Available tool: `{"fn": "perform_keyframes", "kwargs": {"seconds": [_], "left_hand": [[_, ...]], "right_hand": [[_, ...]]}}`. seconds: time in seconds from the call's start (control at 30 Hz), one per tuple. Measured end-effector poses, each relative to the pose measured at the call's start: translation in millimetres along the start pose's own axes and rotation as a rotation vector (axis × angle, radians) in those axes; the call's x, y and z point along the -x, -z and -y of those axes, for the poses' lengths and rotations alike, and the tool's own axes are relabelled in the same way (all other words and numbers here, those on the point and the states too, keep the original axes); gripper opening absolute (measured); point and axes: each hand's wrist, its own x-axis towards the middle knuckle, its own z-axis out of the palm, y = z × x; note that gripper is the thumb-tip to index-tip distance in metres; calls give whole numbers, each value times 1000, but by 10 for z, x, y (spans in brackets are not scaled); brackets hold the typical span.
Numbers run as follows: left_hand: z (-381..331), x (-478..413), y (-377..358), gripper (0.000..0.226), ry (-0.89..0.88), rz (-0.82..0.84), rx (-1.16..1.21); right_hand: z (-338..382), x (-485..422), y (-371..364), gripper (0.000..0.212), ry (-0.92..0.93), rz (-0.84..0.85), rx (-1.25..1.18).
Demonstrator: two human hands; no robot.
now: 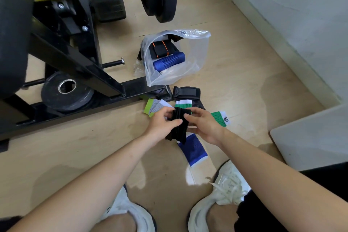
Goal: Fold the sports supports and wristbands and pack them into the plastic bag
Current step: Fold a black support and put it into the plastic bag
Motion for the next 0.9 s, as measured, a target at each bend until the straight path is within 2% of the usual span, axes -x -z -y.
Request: {"fn": "perform_keyframes", "kwargs": {"seconds": [0.17,0.3,0.37,0.43,0.5,0.6,0.7,0.9], "left_hand": [[-170,67,30,27,181,122,326],[-200,79,128,40,180,222,312],[-166,66,153,32,139,175,271],[-105,27,176,21,90,-7,216],[-16,-11,217,23,70,-139,148],[90,-37,257,54,175,-10,221],[132,-22,240,49,225,123,257],[179,-72,205,42,179,-59,152]], "right_hand": [[42,44,-55,33,60,17,24],[54,30,-43,40,103,-43,151],[90,23,-20,38,96,-47,159],[164,36,13,35,66,-11,152],[239,48,60,35,17,80,116],[293,54,109,40,-19,207,60],[271,50,120,41,-6,179,56],[228,71,63,43,125,35,226]]}}
